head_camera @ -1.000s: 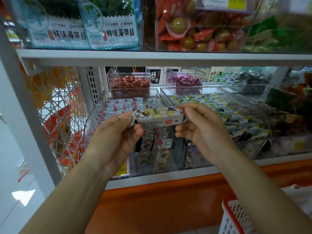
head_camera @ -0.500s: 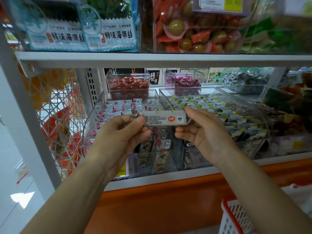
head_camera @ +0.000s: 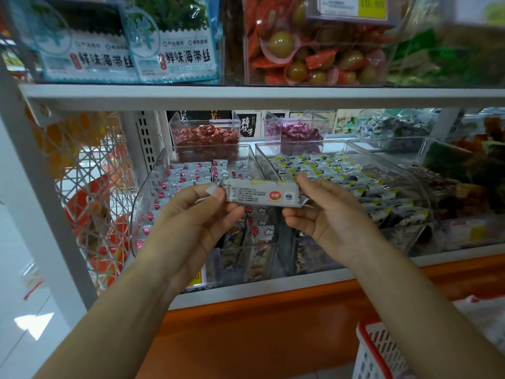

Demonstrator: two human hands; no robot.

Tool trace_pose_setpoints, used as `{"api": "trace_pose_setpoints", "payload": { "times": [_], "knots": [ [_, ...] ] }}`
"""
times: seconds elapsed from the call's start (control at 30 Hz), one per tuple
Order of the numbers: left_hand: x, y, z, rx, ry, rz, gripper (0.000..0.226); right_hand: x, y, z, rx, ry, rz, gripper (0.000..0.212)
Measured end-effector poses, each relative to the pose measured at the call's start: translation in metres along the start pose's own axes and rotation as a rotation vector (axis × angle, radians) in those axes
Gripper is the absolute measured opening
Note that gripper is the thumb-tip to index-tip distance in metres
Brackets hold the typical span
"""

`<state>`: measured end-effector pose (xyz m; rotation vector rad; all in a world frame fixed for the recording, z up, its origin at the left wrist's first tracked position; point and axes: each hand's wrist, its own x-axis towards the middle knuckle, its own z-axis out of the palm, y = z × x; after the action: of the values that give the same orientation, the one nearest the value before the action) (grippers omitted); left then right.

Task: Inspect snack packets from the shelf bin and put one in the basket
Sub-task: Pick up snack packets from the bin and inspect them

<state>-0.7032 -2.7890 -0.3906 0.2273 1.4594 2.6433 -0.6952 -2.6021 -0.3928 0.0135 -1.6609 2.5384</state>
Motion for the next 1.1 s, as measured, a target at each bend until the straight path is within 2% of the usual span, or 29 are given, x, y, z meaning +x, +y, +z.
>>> {"api": "trace_pose_setpoints", "payload": {
  "times": [0.3, 0.57, 0.83, 0.97, 1.1],
  "knots": [
    [0.0030, 0.0010, -0.0019, -0.043, 0.061, -0.024, 0.014, -0.0004, 0.0016, 0.0000, -0.013, 0.016, -0.059, 0.033],
    [0.0085, 0.0021, -0.0067, -0.055, 0.180, 0.029, 0.011, 0.0007, 0.0017, 0.0008, 0.045, -0.167, -0.068, 0.012],
    [0.0063, 0.0023, -0.0079, -0.037, 0.153, 0.050, 0.014, 0.0016, 0.0017, 0.0001, 0.037, -0.182, -0.053, 0.015],
    [0.0037, 0.0027, -0.0058, -0.023, 0.124, 0.061, 0.023, 0.0025, 0.0017, -0.0012, 0.037, -0.127, -0.015, 0.031],
    [0.0031, 0.0020, -0.0050, 0.015, 0.116, 0.065, 0.023, 0.0021, 0.0004, -0.0004, 0.033, -0.095, 0.021, 0.023]
  ]
}}
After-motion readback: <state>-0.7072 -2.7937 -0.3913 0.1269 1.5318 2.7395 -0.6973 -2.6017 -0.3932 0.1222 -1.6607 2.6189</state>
